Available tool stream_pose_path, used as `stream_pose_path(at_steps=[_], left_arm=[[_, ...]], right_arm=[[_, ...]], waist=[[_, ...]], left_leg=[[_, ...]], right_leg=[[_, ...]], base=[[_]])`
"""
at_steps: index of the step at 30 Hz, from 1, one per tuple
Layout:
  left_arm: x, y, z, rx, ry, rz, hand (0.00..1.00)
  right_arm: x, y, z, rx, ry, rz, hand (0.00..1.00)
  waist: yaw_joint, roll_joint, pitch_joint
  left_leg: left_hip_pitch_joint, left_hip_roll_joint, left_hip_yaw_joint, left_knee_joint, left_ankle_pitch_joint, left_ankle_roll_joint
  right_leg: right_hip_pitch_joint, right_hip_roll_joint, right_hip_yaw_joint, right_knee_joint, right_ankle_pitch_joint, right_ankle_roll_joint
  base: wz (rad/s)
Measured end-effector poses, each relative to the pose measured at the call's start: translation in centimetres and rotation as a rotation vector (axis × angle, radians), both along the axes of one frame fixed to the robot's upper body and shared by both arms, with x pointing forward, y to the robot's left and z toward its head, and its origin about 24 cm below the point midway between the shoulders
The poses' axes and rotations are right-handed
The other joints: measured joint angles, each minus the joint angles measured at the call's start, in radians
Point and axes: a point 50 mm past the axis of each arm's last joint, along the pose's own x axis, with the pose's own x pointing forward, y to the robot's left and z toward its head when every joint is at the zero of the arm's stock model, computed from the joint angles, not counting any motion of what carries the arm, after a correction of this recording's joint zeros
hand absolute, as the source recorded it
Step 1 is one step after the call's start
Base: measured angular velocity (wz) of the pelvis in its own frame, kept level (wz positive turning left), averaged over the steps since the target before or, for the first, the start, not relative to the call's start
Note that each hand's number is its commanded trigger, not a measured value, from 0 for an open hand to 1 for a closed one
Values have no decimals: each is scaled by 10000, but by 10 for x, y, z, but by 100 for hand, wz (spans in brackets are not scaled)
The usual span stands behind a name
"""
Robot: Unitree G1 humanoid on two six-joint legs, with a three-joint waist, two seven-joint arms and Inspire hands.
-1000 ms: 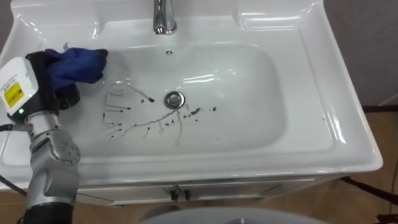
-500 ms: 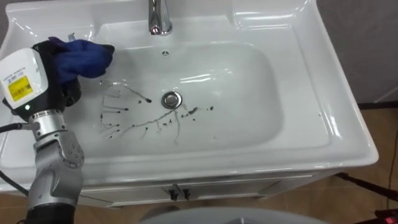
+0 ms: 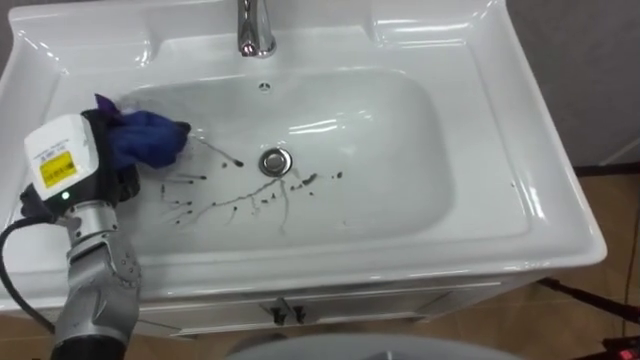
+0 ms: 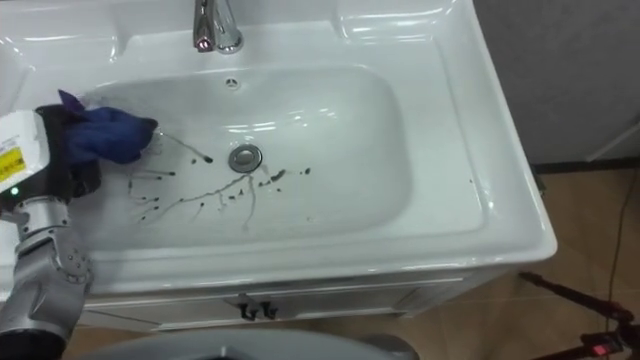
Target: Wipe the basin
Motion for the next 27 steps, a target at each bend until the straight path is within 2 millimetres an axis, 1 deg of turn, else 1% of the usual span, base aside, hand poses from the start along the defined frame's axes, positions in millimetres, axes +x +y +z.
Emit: stream_pose_path(at_steps=[4,7,9,10,17,23,25,27], left_arm=[[-8,1,-7,473,918,-109,100],[-10,-1,-13,603,1506,-298,100],[-12,-2,-18,823,1915,-453,100],[-12,-3,-19,987,2100,-582,100],[-13,-3,-24,1783,2933,-1032,100],[-11,-6,-29,1808,3181,-1161,100],[-10,-8,-31,1809,3325,-1193,100],[-9,-8,-31,1752,3494,-1204,100]], right_arm=[[4,-1,1,-43,1,259,0],[4,-3,1,-114,57,243,0],[7,-4,2,-169,-26,331,0],[9,-4,2,-182,-75,368,0],[23,-11,4,-628,-453,467,0],[22,-13,5,-809,-396,611,0],[23,-14,5,-883,-379,783,0],[25,-14,5,-882,-411,791,0]], waist=[[-168,40,-32],[-164,45,-34],[-179,93,-62],[-207,98,-62],[-409,85,-52],[-436,114,-35],[-433,141,-21],[-440,171,-5]], left_leg=[[45,19,112,-82,0,-1],[80,20,186,-91,1,-2],[104,19,224,-96,2,-2],[113,18,225,-107,5,-6],[124,-17,286,-161,25,-24],[114,-26,343,-251,49,-27],[130,48,467,-262,49,-27],[143,56,514,-268,49,-27]], right_leg=[[-12,18,71,-15,0,-1],[-16,17,143,2,1,-2],[-15,14,183,16,1,-1],[-16,14,186,18,0,-1],[-21,13,183,-5,-2,-4],[-40,10,233,-22,-6,-9],[-77,29,366,-24,-5,-9],[-86,34,409,-24,-5,-10]], base=[[-6],[-6],[-6],[0],[0],[0],[-12],[-10]])
